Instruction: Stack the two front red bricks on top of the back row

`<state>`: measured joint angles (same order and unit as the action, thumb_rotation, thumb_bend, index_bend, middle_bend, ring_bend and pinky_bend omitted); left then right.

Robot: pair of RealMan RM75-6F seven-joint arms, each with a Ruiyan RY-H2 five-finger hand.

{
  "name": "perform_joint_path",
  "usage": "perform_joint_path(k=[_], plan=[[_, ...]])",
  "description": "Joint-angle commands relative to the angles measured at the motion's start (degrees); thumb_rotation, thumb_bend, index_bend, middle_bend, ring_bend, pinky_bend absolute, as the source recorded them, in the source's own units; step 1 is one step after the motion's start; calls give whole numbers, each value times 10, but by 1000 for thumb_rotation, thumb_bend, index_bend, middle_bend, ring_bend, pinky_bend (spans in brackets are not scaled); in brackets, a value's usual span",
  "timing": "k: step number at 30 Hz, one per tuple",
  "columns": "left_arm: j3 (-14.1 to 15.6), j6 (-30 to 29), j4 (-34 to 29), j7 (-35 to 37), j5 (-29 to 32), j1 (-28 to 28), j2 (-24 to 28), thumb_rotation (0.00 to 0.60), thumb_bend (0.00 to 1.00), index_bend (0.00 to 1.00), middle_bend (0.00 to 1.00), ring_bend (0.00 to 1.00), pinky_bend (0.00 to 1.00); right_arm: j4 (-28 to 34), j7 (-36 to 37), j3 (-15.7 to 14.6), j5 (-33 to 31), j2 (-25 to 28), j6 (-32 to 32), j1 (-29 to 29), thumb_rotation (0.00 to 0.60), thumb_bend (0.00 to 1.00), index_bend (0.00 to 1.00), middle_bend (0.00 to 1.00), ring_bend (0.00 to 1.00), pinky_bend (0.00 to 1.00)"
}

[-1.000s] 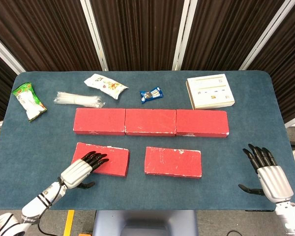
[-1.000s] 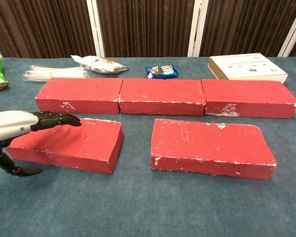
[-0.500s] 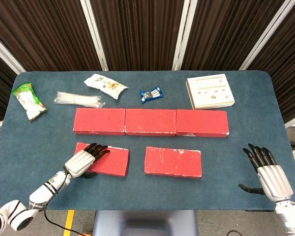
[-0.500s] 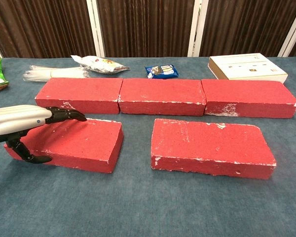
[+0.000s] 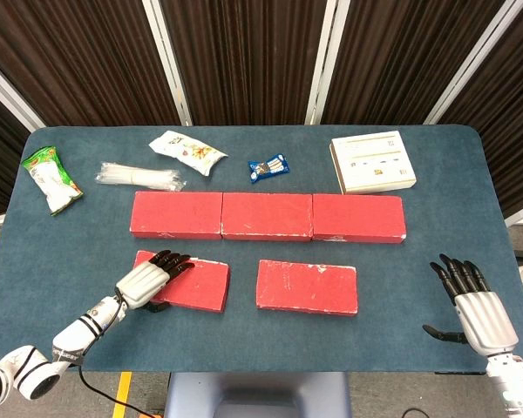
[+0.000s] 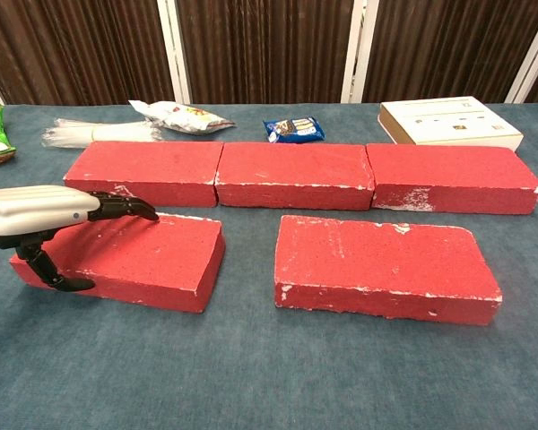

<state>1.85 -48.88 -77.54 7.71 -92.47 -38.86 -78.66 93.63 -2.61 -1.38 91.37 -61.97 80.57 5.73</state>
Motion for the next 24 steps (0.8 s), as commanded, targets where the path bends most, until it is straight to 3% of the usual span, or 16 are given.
perform_joint_path(k=[1, 8, 11, 15, 19, 24], plan=[[-1, 16, -3, -2, 11, -8, 3, 600, 304, 0, 0, 0, 0, 0, -1, 0, 0, 0, 0, 0, 562, 25, 0, 0, 0, 0], [-3, 49, -7, -13, 38, -24, 8, 600, 307, 0, 0, 0, 2, 0, -3, -1, -1, 0, -3, 1, 562, 28, 0, 0, 0, 0], [-5, 49, -9, -12, 43, -26, 8, 600, 304, 0, 16, 3, 55, 0, -3, 0, -2, -1, -4, 2, 562, 29, 0, 0, 0, 0], [-3, 41, -8, -11, 41, -27, 7, 600, 298, 0, 280, 202, 268, 0, -3, -1, -1, 0, -4, 2, 563, 32, 0, 0, 0, 0], [0, 29, -5, -11, 37, -24, 4, 600, 309, 10, 571, 489, 566, 0, -3, -2, 0, 0, -4, 2, 564, 32, 0, 0, 0, 0], [1, -8, -8, -10, 24, -15, 4, 600, 321, 63, 702, 636, 709, 1, -2, -3, 2, 1, -3, 1, 562, 32, 0, 0, 0, 0]])
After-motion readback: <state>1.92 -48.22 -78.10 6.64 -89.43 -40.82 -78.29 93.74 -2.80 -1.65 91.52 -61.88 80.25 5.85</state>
